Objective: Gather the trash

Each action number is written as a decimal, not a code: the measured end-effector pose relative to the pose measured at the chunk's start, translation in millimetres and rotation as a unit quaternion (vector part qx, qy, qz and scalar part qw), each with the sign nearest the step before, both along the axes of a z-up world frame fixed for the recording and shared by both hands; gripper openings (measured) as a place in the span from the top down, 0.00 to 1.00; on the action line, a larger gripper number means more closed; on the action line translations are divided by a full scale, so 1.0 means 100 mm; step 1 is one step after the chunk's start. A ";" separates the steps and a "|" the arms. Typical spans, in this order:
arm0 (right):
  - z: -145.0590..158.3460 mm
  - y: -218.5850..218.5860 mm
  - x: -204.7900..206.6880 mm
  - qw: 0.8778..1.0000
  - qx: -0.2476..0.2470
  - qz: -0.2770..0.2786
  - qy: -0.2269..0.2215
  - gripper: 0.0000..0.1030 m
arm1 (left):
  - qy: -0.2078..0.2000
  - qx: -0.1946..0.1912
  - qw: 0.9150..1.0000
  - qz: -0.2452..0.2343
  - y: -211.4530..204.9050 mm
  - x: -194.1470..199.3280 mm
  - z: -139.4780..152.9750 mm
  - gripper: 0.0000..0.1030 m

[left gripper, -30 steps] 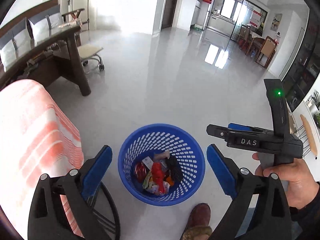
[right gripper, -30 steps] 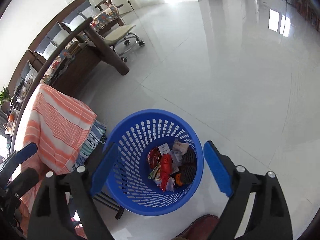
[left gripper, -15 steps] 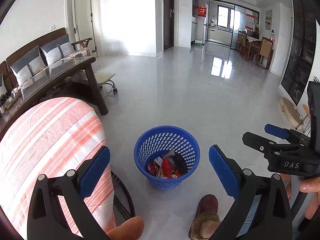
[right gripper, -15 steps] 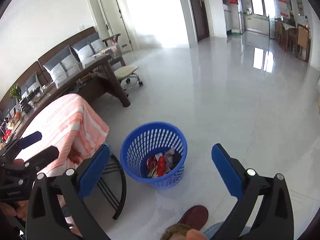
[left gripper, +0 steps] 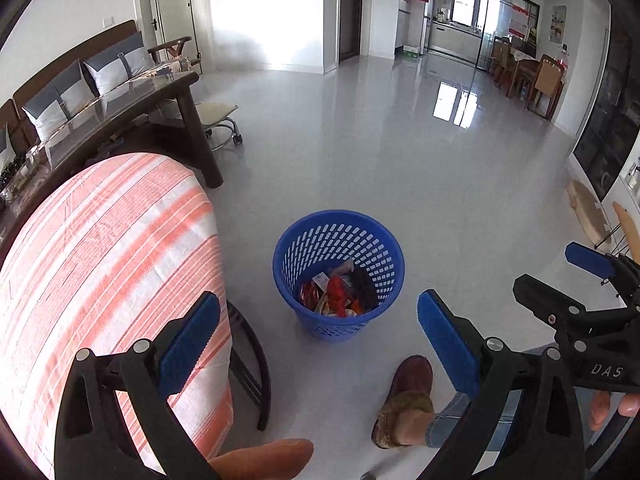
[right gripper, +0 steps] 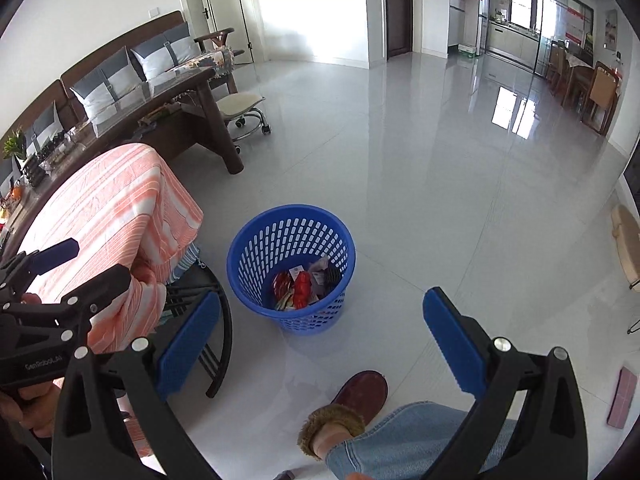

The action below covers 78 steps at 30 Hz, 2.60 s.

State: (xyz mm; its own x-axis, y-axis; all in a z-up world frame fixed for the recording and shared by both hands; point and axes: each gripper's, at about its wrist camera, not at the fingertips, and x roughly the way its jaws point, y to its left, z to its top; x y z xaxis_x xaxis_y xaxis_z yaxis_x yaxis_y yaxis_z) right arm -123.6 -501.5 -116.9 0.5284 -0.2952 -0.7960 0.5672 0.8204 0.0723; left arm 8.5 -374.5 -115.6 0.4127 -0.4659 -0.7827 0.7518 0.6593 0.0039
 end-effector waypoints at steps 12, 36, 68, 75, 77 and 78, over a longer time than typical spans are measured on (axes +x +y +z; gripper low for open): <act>-0.04 0.11 -0.04 1.000 0.021 -0.004 0.017 0.05 | 0.020 0.025 0.999 0.009 -0.07 0.07 -0.11 0.05; 0.06 0.17 -0.04 0.999 0.032 -0.001 0.008 0.05 | 0.023 0.028 0.999 0.011 -0.09 0.06 -0.08 0.05; 0.01 0.22 -0.03 0.999 0.036 0.003 0.009 0.05 | 0.020 0.036 0.999 0.012 -0.11 0.06 -0.05 0.05; 0.01 0.23 -0.03 0.999 0.038 0.004 0.010 0.05 | 0.021 0.036 0.999 0.013 -0.10 0.06 -0.06 0.05; 0.01 0.23 -0.03 0.999 0.039 0.005 0.009 0.05 | 0.021 0.036 0.999 0.013 -0.10 0.06 -0.06 0.05; 0.00 0.23 -0.03 0.999 0.039 0.006 0.009 0.05 | 0.021 0.036 0.999 0.013 -0.10 0.06 -0.06 0.05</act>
